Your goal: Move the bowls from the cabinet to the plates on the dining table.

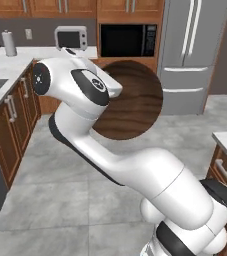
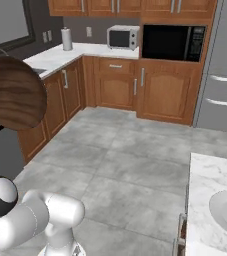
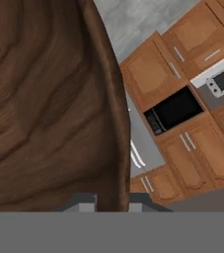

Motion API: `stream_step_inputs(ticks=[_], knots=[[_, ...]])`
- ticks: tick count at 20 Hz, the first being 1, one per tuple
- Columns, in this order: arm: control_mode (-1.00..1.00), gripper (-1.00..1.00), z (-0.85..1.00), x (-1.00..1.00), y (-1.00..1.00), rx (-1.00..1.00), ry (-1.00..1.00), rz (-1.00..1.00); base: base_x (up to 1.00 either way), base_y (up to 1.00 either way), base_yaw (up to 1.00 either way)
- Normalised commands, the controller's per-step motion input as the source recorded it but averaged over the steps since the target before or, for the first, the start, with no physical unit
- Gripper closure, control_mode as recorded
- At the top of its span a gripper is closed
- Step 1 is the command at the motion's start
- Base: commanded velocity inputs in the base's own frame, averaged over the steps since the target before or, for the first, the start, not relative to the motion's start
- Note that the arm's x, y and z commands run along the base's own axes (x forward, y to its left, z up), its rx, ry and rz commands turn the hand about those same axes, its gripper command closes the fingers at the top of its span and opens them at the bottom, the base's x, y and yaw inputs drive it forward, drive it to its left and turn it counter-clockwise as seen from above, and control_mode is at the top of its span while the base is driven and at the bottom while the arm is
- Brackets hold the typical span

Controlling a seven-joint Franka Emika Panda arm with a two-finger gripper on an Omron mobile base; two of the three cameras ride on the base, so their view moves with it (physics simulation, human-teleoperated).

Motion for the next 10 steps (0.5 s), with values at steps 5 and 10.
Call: stream_step_inputs(ticks=[5,10], knots=[[1.0,1.0,0.0,0.0,0.0,0.0,0.0,0.0,0.0,0.0,-0.25],[1.0,1.0,0.0,0.0,0.0,0.0,0.0,0.0,0.0,0.0,-0.25]])
